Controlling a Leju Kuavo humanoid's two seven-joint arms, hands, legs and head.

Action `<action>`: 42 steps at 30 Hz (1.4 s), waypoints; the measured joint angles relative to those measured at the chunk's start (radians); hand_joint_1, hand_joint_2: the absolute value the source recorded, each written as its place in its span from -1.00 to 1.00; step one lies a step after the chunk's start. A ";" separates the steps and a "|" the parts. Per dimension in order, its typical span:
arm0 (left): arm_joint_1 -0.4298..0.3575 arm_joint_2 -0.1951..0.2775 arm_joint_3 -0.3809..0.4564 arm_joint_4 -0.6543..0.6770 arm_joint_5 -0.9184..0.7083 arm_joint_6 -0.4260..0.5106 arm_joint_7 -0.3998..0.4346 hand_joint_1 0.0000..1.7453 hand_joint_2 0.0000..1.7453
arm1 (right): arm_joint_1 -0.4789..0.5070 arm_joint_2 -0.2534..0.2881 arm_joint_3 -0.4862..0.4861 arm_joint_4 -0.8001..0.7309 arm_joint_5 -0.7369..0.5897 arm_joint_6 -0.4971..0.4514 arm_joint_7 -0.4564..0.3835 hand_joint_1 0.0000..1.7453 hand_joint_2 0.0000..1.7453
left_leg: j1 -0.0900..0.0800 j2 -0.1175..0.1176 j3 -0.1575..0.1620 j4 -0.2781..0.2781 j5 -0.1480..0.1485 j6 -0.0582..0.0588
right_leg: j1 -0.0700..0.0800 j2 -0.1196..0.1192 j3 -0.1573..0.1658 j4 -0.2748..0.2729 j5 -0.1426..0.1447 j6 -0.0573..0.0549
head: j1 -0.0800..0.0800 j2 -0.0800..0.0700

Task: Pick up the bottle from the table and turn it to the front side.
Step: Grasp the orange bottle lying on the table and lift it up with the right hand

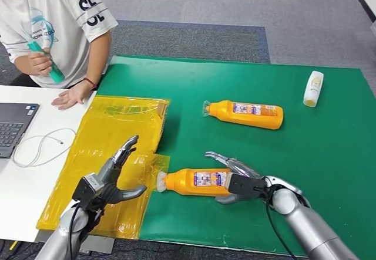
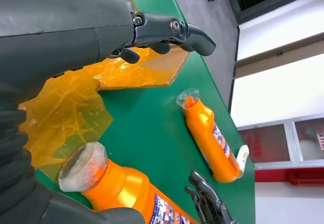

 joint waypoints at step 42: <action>-0.082 0.001 -0.019 0.101 0.035 -0.030 -0.051 -1.00 1.00 | -0.440 -0.383 0.509 -0.140 -0.153 0.209 0.185 -1.00 1.00 | -0.003 0.000 0.000 0.000 0.003 0.005 | -0.003 -0.001 0.001 0.000 0.003 0.005 | 0.000 0.000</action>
